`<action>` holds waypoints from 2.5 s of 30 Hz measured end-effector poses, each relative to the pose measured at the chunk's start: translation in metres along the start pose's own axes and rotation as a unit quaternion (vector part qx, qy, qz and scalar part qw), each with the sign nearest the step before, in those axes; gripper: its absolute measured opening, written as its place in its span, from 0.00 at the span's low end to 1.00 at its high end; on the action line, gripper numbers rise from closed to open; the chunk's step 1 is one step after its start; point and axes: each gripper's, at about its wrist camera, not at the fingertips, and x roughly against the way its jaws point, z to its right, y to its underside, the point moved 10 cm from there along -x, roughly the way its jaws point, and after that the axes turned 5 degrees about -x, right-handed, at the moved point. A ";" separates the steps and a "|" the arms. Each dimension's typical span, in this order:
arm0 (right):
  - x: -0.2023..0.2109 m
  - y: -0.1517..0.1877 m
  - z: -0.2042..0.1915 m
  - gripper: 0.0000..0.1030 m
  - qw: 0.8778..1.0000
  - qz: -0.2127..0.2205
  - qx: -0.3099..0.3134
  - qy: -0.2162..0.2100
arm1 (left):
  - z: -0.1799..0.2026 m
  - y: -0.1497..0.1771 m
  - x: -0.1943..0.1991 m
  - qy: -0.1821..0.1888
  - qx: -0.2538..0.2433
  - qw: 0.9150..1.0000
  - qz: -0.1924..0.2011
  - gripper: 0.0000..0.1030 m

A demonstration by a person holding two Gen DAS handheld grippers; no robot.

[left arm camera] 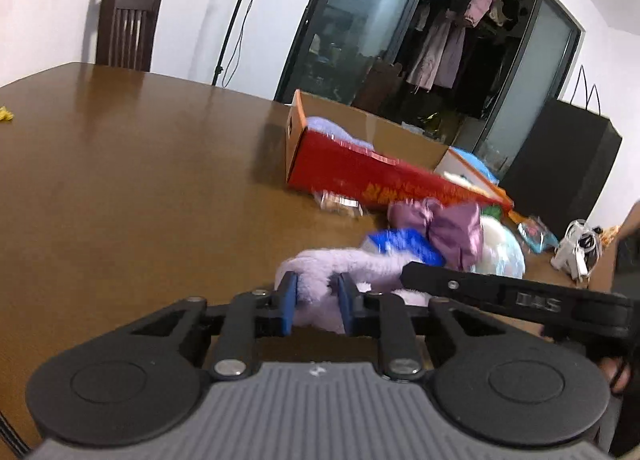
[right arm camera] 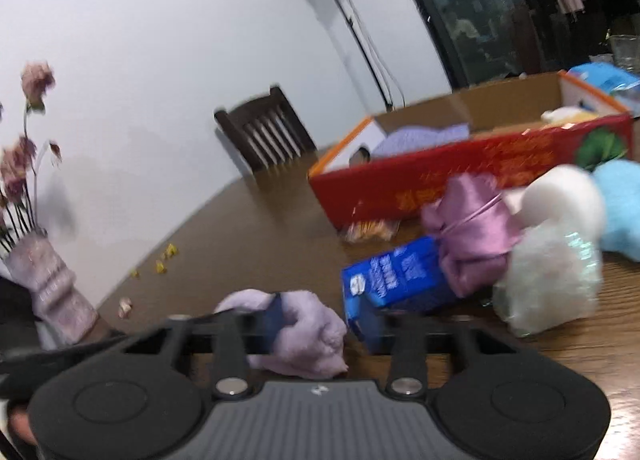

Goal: Organize soft objects
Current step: 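Carry the lilac headband into the box and open both tools, then return to the table and close both tools on the purple satin scrunchie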

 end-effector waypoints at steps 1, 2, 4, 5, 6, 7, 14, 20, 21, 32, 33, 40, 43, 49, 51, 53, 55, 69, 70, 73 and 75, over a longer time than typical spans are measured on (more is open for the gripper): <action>-0.002 0.007 -0.004 0.10 1.000 -0.016 0.013 -0.004 | 0.001 0.008 0.005 0.001 0.001 1.000 -0.006 0.23; 0.001 0.013 -0.008 0.10 0.999 -0.024 0.027 -0.009 | 0.001 0.017 0.013 0.011 0.004 1.000 -0.016 0.36; 0.019 0.032 -0.016 0.16 0.996 -0.046 0.073 -0.013 | 0.006 0.029 0.031 0.048 0.001 0.998 -0.034 0.63; 0.029 0.044 -0.017 0.21 0.994 -0.065 0.090 -0.007 | 0.004 0.026 0.041 0.056 0.002 0.998 -0.024 0.66; 0.038 0.050 -0.018 0.34 0.993 -0.070 0.097 -0.003 | 0.001 0.022 0.048 0.056 0.004 0.998 -0.014 0.66; 0.048 0.053 -0.020 0.42 0.993 -0.066 0.096 -0.004 | -0.002 0.015 0.051 0.054 0.007 0.998 -0.007 0.66; 0.031 0.017 -0.006 0.36 1.000 -0.019 -0.020 0.010 | -0.007 -0.008 0.002 0.030 0.024 0.999 -0.031 0.47; 0.014 0.032 -0.005 0.32 0.999 -0.021 -0.031 0.027 | -0.006 0.015 0.009 0.034 0.028 0.998 -0.041 0.30; 0.015 0.035 -0.004 0.25 0.999 -0.020 -0.034 0.025 | -0.006 0.018 0.009 0.037 0.034 0.998 -0.043 0.29; 0.053 -0.026 -0.009 0.15 0.999 0.044 0.024 -0.001 | 0.066 -0.085 -0.004 0.112 -0.050 0.992 0.029 0.24; 0.059 -0.045 -0.004 0.15 0.998 0.058 0.033 0.000 | 0.077 -0.106 -0.014 0.128 -0.057 0.990 0.035 0.24; 0.036 -0.205 0.076 0.15 0.989 0.086 0.089 0.080 | 0.137 -0.214 -0.184 0.139 -0.071 0.987 -0.032 0.24; -0.011 -0.246 0.126 0.15 0.984 0.049 0.101 0.137 | 0.143 -0.221 -0.261 0.134 -0.048 0.987 -0.078 0.23; -0.098 -0.266 0.200 0.15 0.968 -0.041 0.120 0.216 | 0.135 -0.205 -0.354 0.096 -0.026 0.982 -0.159 0.24; -0.115 -0.262 0.214 0.19 0.959 -0.061 0.129 0.244 | 0.132 -0.200 -0.367 0.083 -0.032 0.981 -0.173 0.31; -0.117 -0.255 0.224 0.22 0.955 -0.078 0.126 0.258 | 0.126 -0.193 -0.368 0.074 -0.033 0.980 -0.183 0.41; -0.115 -0.253 0.226 0.25 0.954 -0.080 0.122 0.260 | 0.124 -0.195 -0.362 0.083 -0.039 0.980 -0.178 0.43; 0.028 -0.290 0.145 0.51 0.957 0.017 0.153 0.246 | 0.131 -0.255 -0.159 0.046 -0.156 0.986 -0.032 0.67; 0.043 -0.289 0.136 0.52 0.956 0.026 0.158 0.247 | 0.129 -0.255 -0.140 0.040 -0.163 0.986 -0.019 0.69; 0.079 -0.278 0.114 0.57 0.954 0.048 0.166 0.244 | 0.121 -0.242 -0.088 0.024 -0.173 0.985 0.009 0.74; 0.101 -0.258 0.103 0.59 0.956 0.066 0.166 0.234 | 0.112 -0.221 -0.054 0.015 -0.171 0.985 0.032 0.78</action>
